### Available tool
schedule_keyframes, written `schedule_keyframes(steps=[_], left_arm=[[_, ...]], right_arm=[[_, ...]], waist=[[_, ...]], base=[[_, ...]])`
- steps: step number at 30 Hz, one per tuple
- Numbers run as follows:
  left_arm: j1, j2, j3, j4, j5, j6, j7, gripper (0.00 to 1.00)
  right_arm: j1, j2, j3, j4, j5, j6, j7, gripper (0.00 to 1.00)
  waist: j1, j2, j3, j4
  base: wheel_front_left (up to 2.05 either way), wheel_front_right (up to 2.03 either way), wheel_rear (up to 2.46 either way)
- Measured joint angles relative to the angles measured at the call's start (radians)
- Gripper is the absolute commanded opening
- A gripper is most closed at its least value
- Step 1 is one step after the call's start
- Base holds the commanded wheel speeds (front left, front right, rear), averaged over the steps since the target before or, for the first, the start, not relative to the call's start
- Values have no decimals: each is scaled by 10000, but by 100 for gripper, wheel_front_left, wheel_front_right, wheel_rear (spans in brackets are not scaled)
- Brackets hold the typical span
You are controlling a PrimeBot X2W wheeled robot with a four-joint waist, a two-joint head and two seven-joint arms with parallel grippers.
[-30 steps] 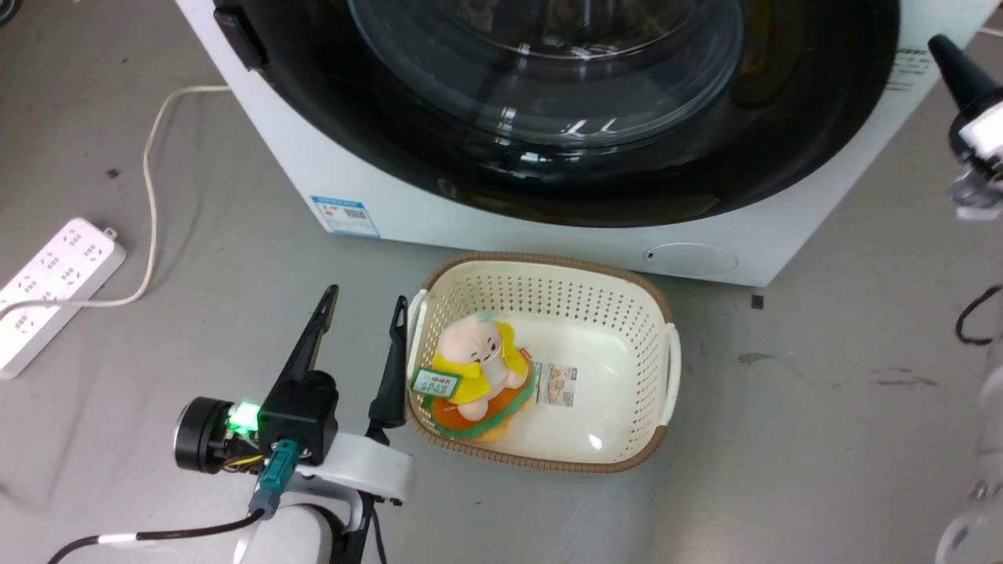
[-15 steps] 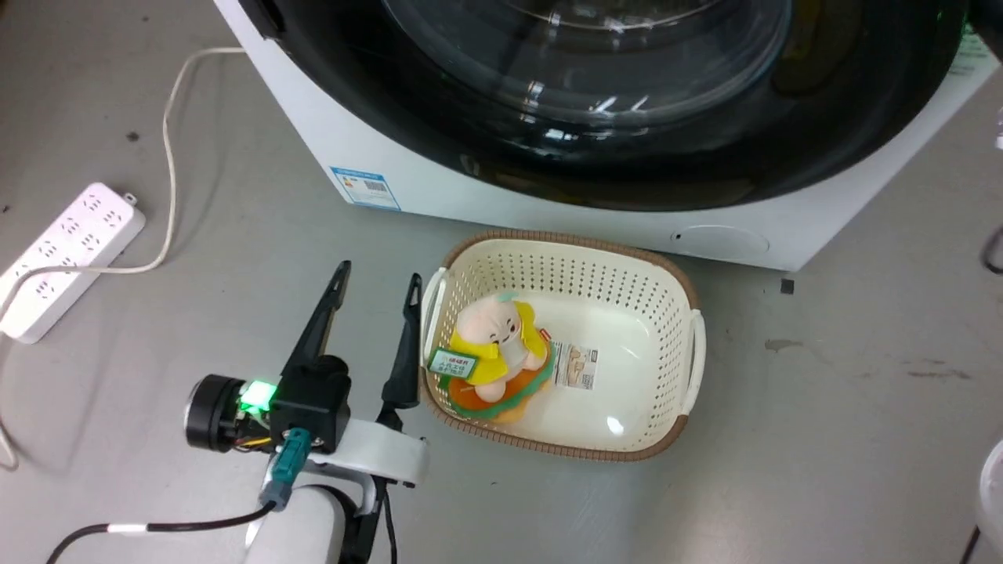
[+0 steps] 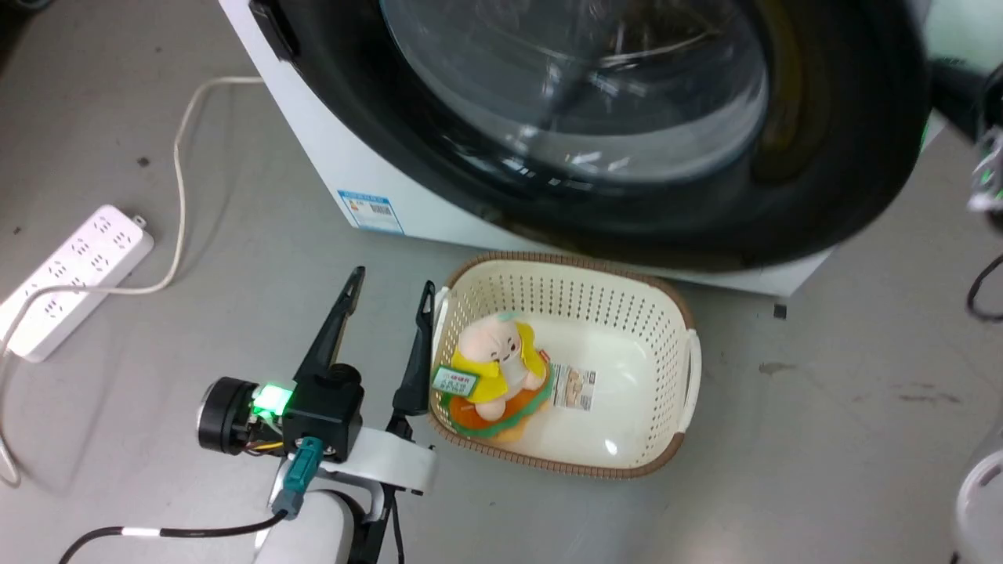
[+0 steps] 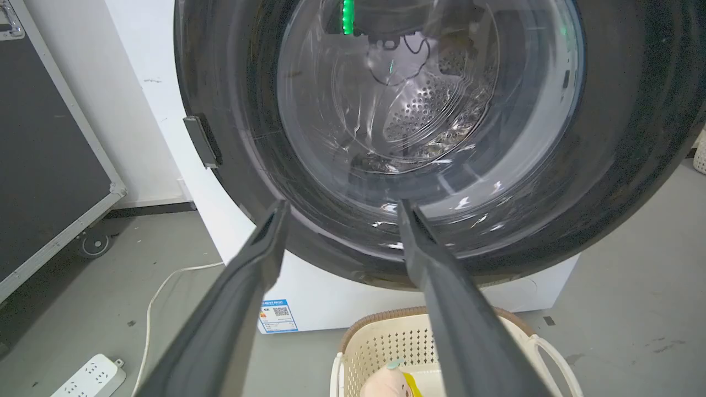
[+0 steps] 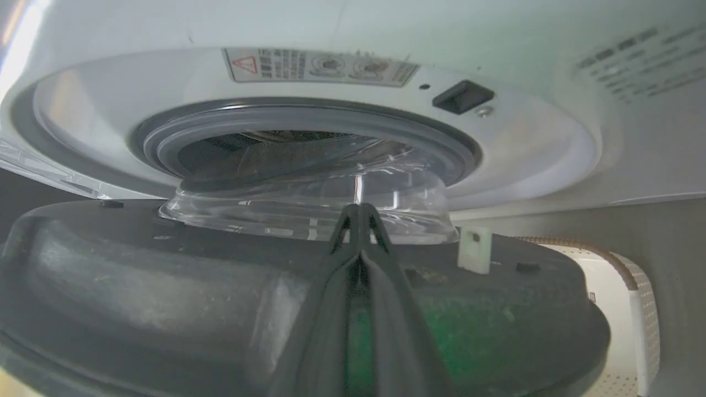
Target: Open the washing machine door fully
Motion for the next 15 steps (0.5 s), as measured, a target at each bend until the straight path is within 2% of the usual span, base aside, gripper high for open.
schedule_keyframes(steps=[9,15], left_arm=[[267,113,-182,230,-71,10,-176,100],[803,267,-194,405,-150,8,-178,100]], right_arm=[[1335,483,-307,-391,631,2,1521,0],[2695,495,104,-709,1448,2,2031,0]], waist=[[0,0,-926,32],[-1,0,-1748,-11]], base=[[0,0,0],[0,0,0]])
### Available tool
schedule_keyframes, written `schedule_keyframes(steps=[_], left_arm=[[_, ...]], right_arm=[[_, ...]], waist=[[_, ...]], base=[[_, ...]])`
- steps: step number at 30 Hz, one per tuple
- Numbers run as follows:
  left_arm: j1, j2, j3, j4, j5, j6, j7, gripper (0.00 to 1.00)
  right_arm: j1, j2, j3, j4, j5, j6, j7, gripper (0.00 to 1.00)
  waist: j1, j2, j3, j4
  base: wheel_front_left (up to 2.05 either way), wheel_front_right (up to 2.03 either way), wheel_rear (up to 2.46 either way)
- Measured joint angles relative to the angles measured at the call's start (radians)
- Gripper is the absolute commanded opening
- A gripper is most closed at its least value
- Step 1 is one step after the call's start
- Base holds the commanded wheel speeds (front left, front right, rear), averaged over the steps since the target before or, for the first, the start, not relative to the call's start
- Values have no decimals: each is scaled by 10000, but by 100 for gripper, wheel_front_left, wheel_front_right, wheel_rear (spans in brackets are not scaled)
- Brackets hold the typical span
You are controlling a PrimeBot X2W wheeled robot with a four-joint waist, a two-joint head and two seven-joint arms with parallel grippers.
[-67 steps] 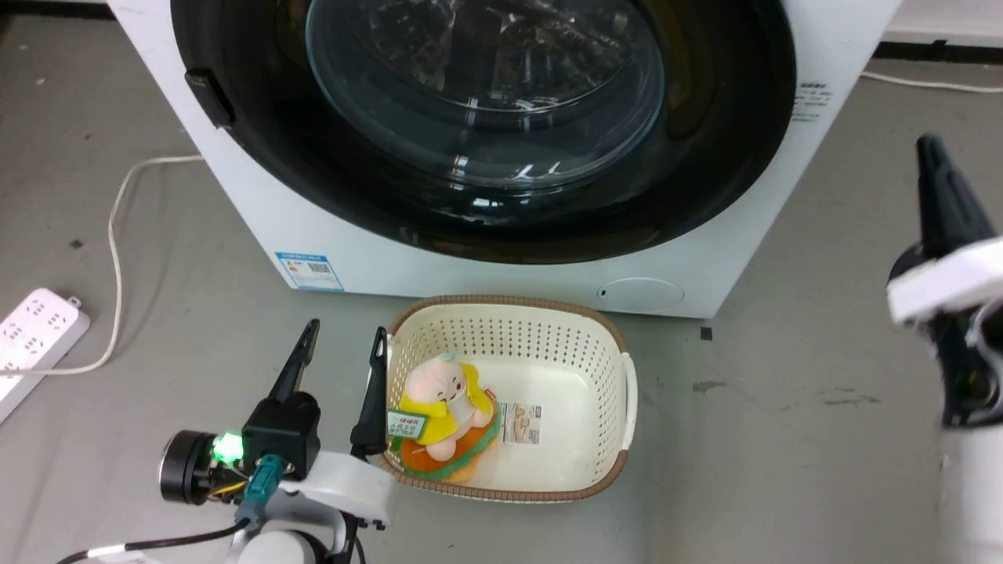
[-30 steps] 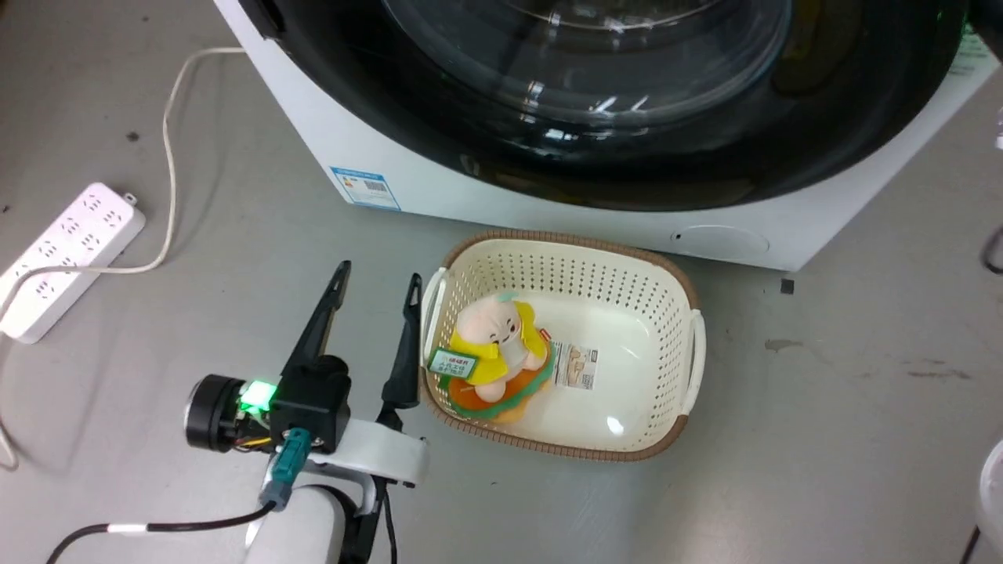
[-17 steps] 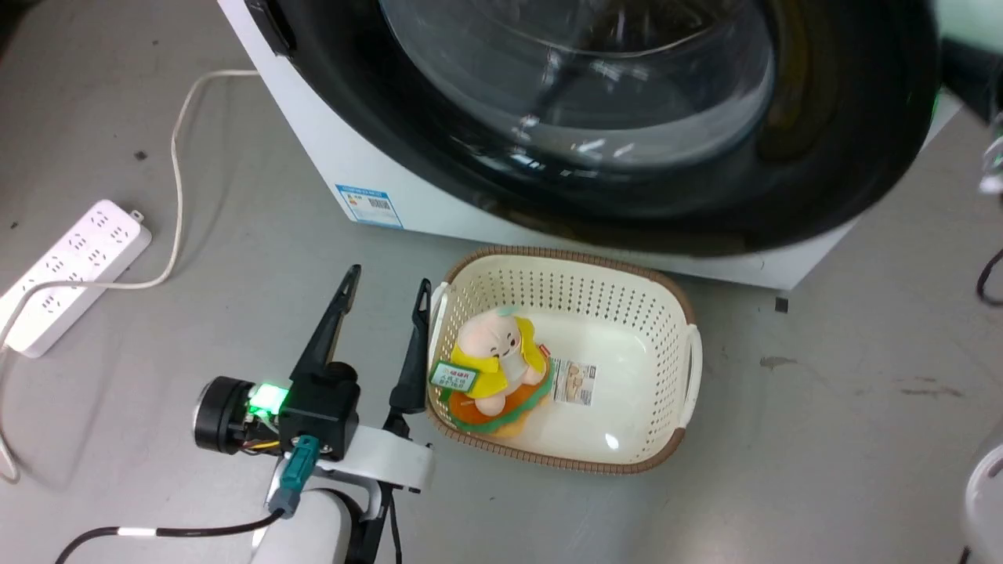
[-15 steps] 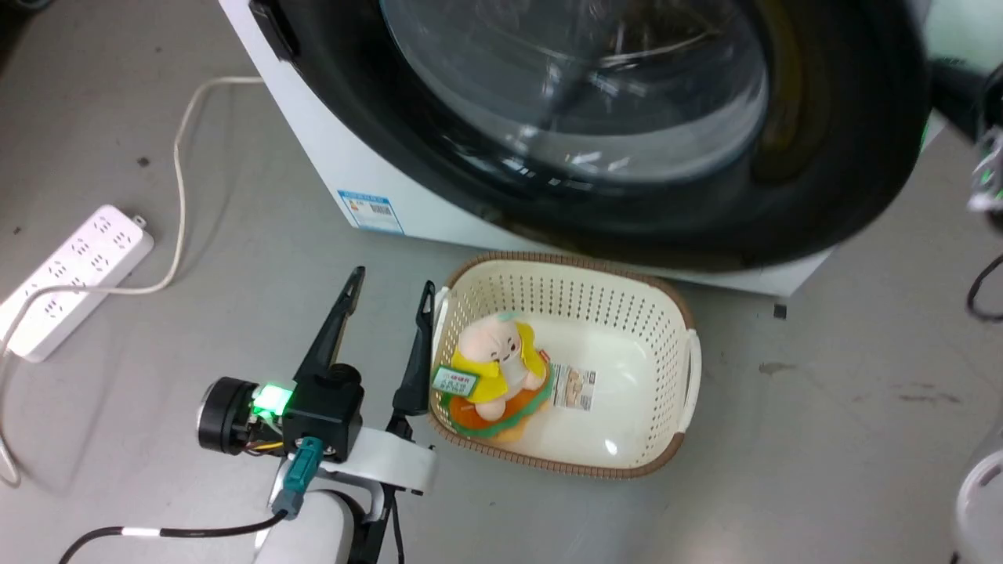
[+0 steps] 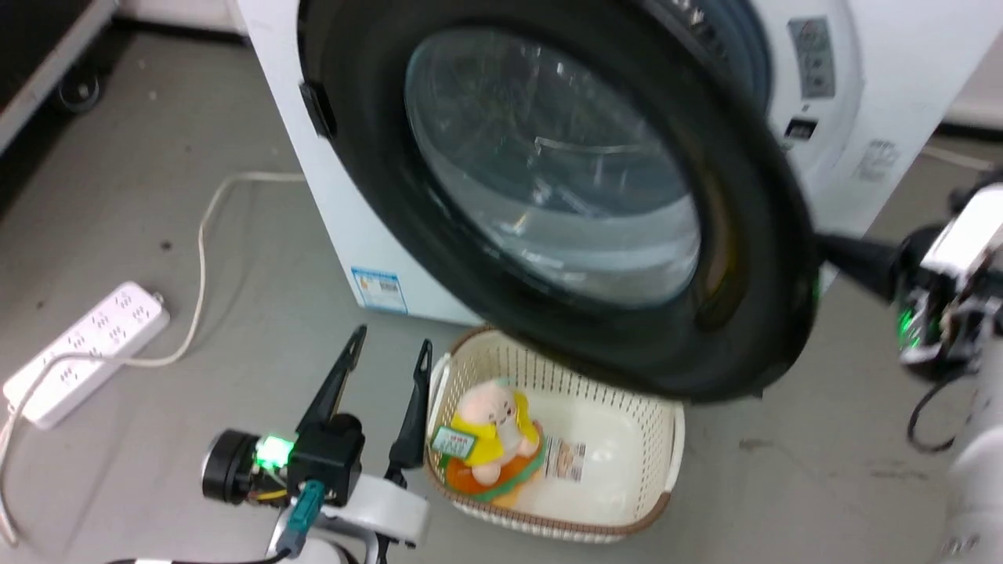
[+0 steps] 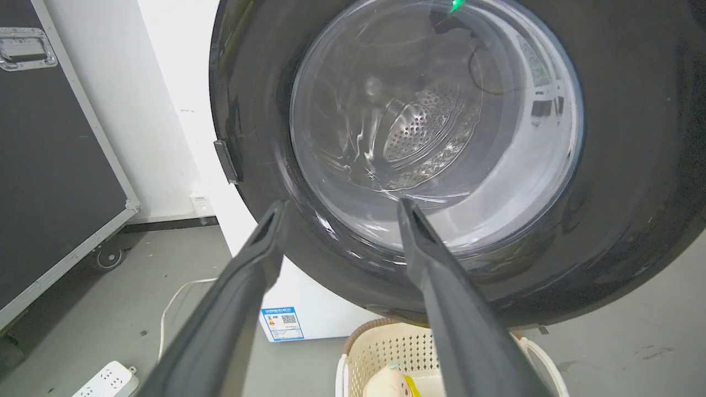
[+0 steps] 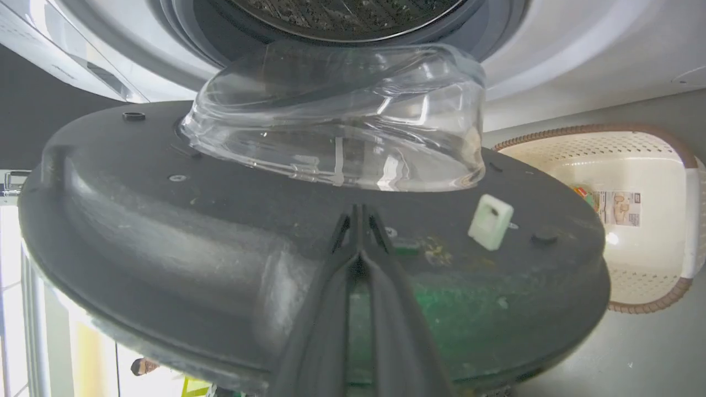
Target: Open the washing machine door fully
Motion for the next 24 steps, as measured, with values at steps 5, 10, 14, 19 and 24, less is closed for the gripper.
schedule_keyframes(steps=[5,10,14,19,24], left_arm=[[395,38,-17,50,-8,-17,0,100],[644,44,-46,48,-21,-42,0,100],[865,44,-146,73,-23,-52,0,100],[1107,61,-203,127,-59,-65,0,100],[1275,121,-174,150,-96,-105,0,100]], right_arm=[[949,25,905,23,1269,0,75,0],[1746,19,2125,-17,2569,0,-17,0],[2499,23,3367,-251,3684,0,-165,0],[3430,25,5030,-734,5081,2,-631,0],[4275,38,6458,-1289,6123,2,-1197,0]], waist=[[0,0,-585,-39],[0,0,-933,-30],[1,0,-1095,23],[1,0,-1224,71],[1,0,-1286,108]], base=[[0,0,0],[0,0,0],[0,0,0],[0,0,0],[0,0,0]])
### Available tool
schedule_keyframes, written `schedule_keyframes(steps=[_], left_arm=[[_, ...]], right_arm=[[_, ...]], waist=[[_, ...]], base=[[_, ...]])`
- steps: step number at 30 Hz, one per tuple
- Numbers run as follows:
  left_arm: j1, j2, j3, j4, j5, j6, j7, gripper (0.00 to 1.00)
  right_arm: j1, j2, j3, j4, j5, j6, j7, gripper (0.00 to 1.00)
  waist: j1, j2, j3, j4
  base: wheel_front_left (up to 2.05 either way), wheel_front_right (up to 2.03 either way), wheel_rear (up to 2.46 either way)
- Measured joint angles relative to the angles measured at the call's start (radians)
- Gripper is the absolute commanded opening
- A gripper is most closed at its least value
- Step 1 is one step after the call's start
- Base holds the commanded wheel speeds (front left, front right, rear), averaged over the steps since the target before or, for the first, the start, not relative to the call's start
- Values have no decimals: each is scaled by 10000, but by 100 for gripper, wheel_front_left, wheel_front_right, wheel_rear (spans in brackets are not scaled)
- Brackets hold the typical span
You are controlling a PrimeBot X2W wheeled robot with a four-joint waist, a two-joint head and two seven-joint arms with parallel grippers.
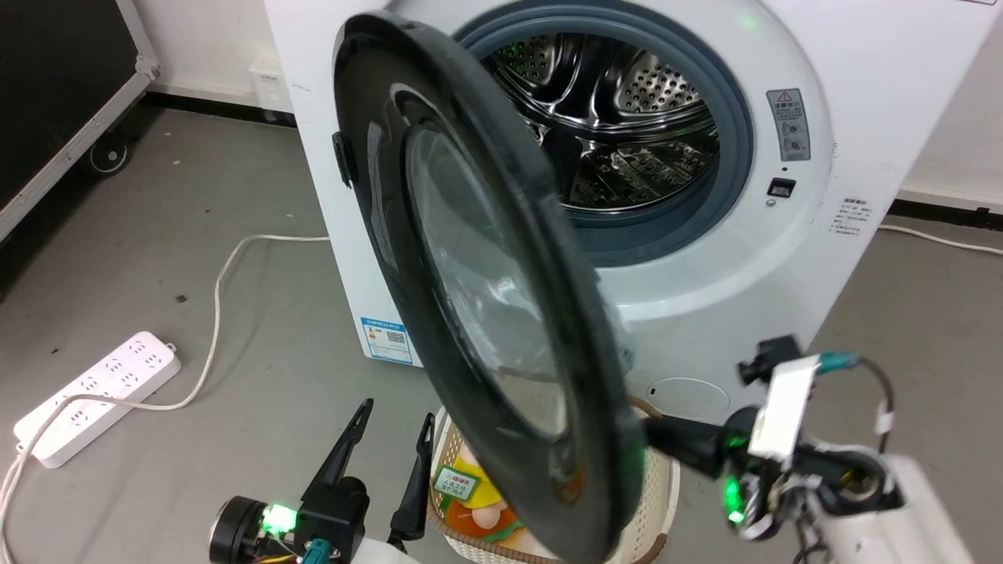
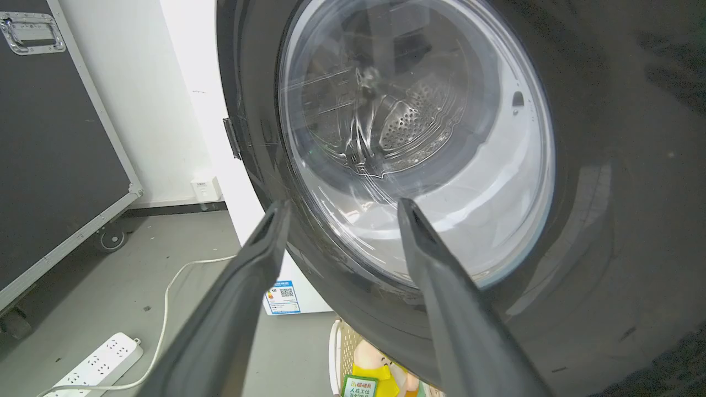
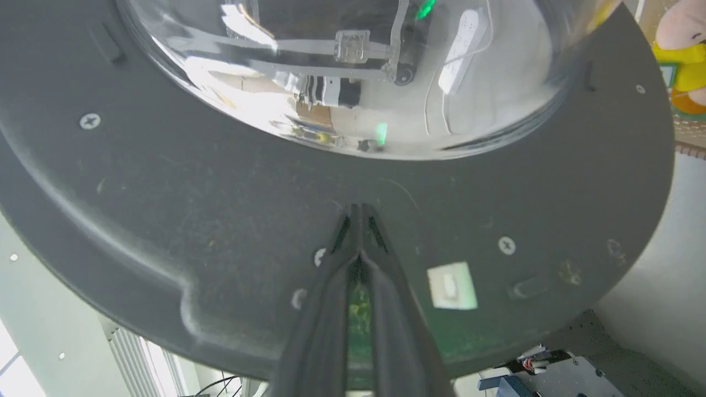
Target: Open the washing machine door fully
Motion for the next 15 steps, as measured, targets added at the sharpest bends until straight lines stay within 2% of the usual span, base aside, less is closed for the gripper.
schedule_keyframes(steps=[6,15], left_arm=[[74,25,35,2,-4,2,0,100],[116,-23,188,13,-96,58,0,100]], right_arm=[[488,19,1062,-458,451,0,-709,0],[527,-98,487,-1060,293,0,-1776,0]], waist=[[1,0,1,-15],[1,0,-83,-335]], base=[[0,0,0],[0,0,0]])
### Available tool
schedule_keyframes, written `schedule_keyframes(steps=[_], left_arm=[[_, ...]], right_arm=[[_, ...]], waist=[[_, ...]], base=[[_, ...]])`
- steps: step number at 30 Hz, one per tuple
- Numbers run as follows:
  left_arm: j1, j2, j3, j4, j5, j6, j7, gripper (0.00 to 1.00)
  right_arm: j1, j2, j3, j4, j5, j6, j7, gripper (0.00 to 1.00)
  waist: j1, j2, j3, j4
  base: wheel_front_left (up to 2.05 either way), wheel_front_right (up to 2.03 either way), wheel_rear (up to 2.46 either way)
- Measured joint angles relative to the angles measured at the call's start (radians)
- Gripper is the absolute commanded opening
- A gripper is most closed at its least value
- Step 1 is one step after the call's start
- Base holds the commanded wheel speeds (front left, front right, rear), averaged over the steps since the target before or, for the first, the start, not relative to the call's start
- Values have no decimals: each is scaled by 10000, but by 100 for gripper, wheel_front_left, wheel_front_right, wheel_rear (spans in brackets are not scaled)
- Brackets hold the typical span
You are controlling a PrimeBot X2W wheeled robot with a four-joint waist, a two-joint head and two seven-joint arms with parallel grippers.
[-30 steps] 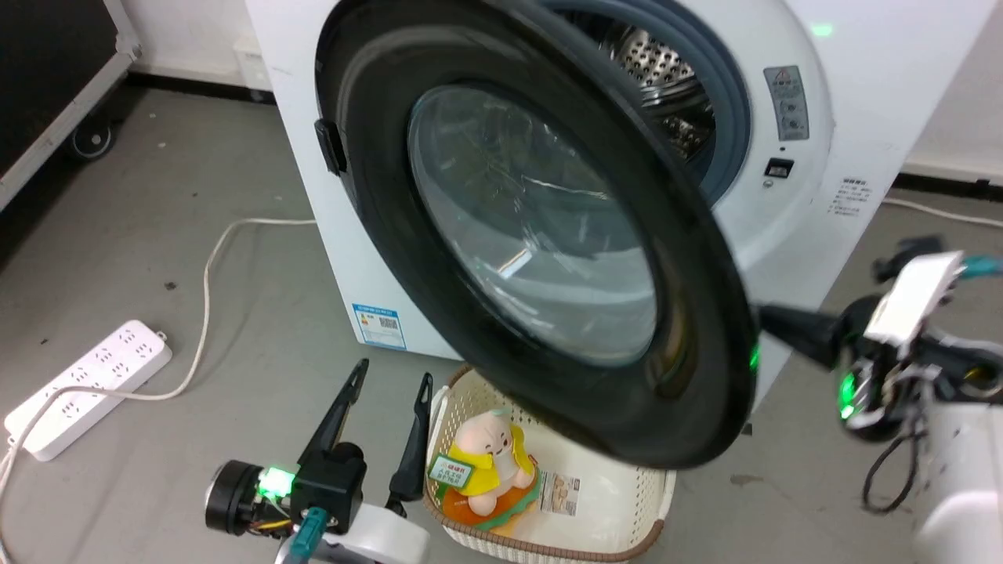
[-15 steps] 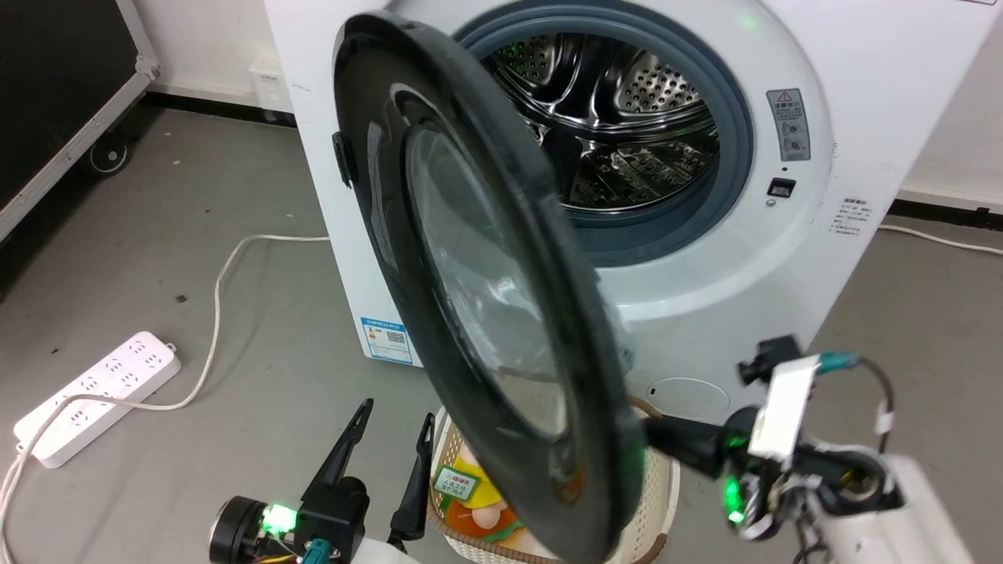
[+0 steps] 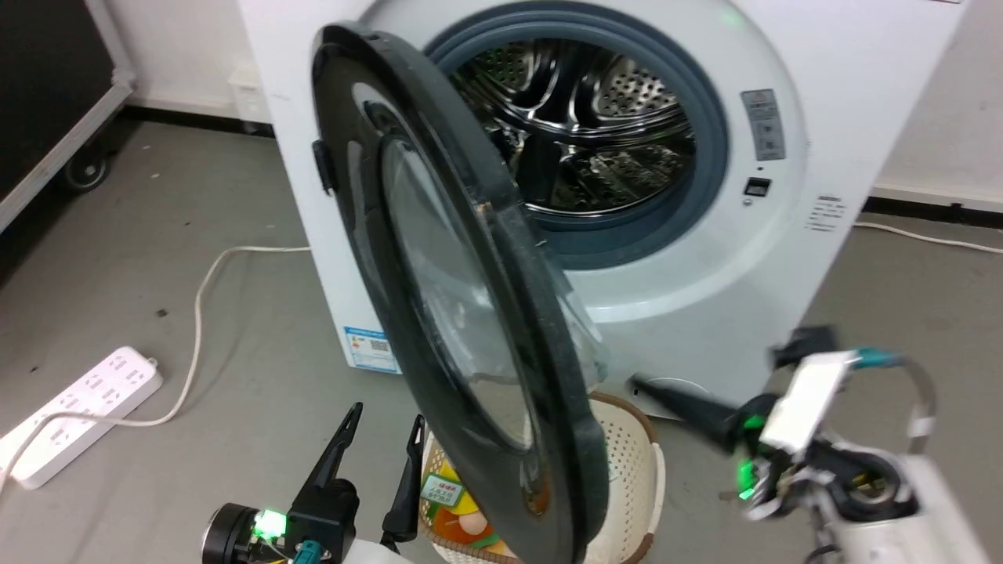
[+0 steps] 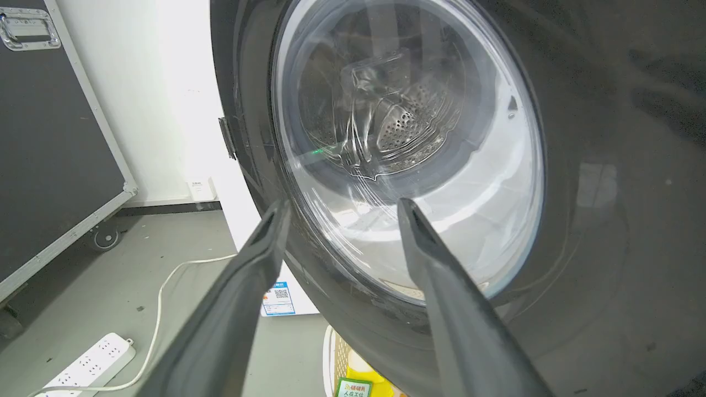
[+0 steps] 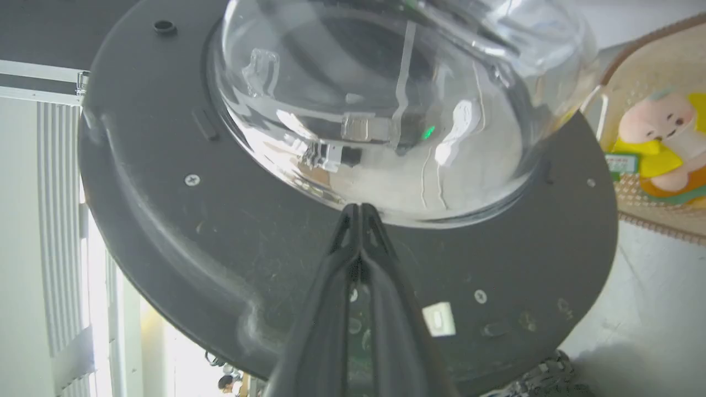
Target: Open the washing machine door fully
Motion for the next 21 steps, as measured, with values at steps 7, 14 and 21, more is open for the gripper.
schedule_keyframes(steps=[7,14,21], left_arm=[[1,-81,128,-33,-128,8,0,100],[-6,-150,405,-127,-320,0,0,100],[-3,-280,610,-128,-458,-178,0,100]], right_arm=[[443,-1204,-573,-2775,-2481,-2,-2792,0],[1824,-2855,125,-4767,-6349,0,-7104,0],[3413,-2842,-270,-4470,-9879,17,-10362,100]], waist=[[0,1,-43,-397],[0,0,-47,-763],[0,0,-78,-1022]], base=[[0,0,0],[0,0,0],[0,0,0]])
